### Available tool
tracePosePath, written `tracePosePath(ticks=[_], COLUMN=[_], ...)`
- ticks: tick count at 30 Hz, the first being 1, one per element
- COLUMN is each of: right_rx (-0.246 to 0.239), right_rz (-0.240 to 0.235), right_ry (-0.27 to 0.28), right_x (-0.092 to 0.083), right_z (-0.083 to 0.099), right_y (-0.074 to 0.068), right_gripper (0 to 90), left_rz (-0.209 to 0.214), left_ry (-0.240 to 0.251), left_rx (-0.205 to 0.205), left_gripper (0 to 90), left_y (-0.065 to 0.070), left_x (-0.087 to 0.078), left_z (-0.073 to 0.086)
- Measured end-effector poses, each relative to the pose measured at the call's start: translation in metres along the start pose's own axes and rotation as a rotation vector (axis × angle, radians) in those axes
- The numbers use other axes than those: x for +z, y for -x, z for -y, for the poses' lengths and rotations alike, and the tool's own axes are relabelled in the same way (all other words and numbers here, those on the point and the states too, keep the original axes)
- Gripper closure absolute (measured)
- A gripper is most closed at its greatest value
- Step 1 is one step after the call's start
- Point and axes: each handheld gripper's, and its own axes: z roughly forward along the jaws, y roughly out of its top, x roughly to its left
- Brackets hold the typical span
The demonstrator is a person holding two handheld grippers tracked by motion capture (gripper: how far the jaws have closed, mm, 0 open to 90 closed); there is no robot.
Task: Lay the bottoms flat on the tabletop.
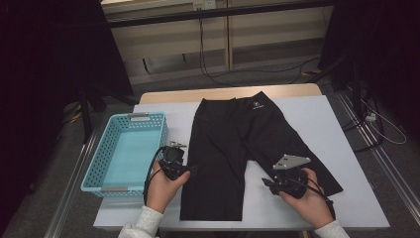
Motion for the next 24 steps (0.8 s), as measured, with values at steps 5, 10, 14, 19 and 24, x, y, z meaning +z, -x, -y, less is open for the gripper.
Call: tracePosePath(ticks=[5,10,14,19,24], right_rx=[-0.004,-0.019,0.007,0.086,0.054], right_rz=[0.036,0.046,0.031,-0.05,0.005], right_ry=[-0.046,-0.058,-0.055,0.011,0.054], right_x=[0.0,0.003,0.002,-0.011,-0.018], right_z=[0.008,0.009,0.008,0.004,-0.003], right_y=[0.005,0.01,0.015,0.023,0.025], right_gripper=[59.2,82.2,87.6,87.8,87.4], left_rz=[0.0,-0.004,-0.003,0.001,-0.002], left_ry=[0.003,-0.003,-0.001,0.005,-0.004], left_rx=[-0.005,-0.004,-0.003,-0.008,-0.007], left_gripper=[26.1,26.1,26.1,26.1,26.1], left_y=[0.001,0.0,0.0,0.0,0.0], left_x=[0.001,0.002,0.002,0.001,0.002], left_z=[-0.001,0.0,0.0,-0.001,0.0])
